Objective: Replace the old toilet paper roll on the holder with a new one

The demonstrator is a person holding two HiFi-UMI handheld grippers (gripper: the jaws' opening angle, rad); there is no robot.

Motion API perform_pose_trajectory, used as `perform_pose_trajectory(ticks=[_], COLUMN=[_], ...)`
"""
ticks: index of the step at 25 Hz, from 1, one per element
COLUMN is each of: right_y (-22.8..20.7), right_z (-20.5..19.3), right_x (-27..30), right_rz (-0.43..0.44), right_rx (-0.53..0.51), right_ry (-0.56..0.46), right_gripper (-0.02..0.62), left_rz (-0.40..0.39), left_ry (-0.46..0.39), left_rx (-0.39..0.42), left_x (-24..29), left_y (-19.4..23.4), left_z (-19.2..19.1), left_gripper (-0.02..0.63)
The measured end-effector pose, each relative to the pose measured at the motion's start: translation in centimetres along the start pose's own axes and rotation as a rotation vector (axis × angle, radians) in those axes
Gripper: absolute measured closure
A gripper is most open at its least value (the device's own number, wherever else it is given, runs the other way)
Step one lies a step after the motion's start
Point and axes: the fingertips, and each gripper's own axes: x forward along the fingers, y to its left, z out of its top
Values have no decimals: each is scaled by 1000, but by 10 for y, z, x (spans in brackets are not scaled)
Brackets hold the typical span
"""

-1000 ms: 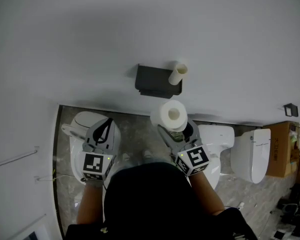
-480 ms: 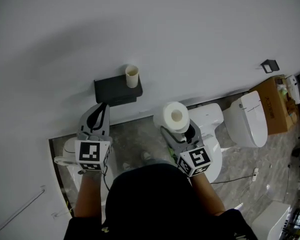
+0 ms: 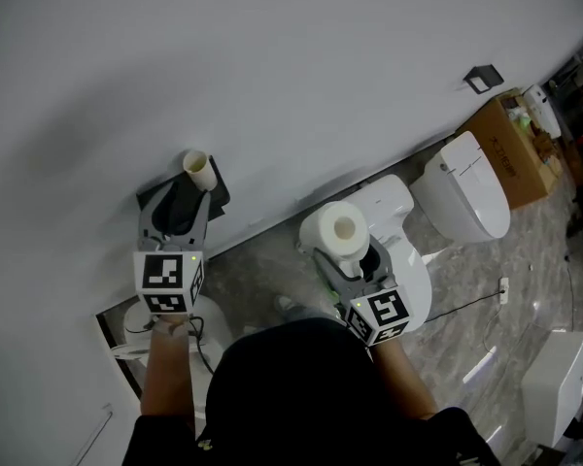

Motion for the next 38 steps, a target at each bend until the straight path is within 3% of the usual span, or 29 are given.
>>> perform_pose_trajectory(ticks=[10,18,27,38], right_y=[-20,-27,-27,-7], right_z=[-13,-14,-14,-9], right_x=[-24,-35,-38,-25], right_rz=[-98,-131,-130,-44], right_rx=[37,44,37,25], right_ry=[7,2,-6,-10], right_gripper=[261,261,261,261], left_rz=[12,15,23,122], left_ry=[55,39,27,-28], left_rx=[-8,-34,-37,16], left_x=[36,40,37,-20], left_y=[4,7,7,25], left_z=[-9,-10,-8,14], left_gripper=[377,428,437,439])
